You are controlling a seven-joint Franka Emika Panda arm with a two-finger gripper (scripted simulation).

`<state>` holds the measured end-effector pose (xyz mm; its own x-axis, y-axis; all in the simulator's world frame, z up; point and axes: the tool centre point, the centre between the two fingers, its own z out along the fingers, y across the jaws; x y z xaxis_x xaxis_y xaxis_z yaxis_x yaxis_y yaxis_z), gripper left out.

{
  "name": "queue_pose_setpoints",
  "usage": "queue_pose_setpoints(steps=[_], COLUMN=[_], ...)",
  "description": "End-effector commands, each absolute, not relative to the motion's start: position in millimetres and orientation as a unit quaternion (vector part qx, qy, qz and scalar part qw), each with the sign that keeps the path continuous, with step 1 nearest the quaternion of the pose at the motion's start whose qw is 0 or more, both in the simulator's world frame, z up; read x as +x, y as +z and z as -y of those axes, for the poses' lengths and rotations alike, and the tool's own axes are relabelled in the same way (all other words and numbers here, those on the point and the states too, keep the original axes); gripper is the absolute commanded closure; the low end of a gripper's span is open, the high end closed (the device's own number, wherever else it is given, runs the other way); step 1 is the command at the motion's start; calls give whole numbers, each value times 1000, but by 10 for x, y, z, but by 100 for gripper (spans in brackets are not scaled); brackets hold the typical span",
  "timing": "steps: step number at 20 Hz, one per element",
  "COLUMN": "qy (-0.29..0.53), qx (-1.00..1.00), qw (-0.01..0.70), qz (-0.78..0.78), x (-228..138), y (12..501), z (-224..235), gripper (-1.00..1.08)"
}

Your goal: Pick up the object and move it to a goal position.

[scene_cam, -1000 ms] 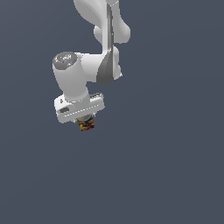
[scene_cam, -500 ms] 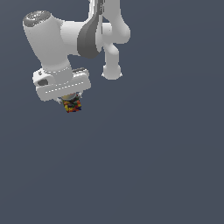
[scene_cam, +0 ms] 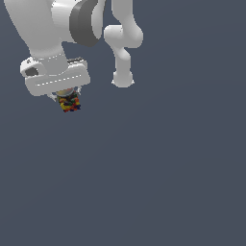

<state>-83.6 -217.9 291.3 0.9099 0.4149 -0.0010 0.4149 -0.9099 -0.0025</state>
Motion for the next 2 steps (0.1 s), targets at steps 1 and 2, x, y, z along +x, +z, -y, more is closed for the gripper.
queue_pose_setpoints(steps=[1,2], qy=[0,0], qx=[-977,-977], qw=[0,0], qz=[213,213], x=[-846,-846], y=[2964,2967], z=[2207,2207], gripper=[108,108])
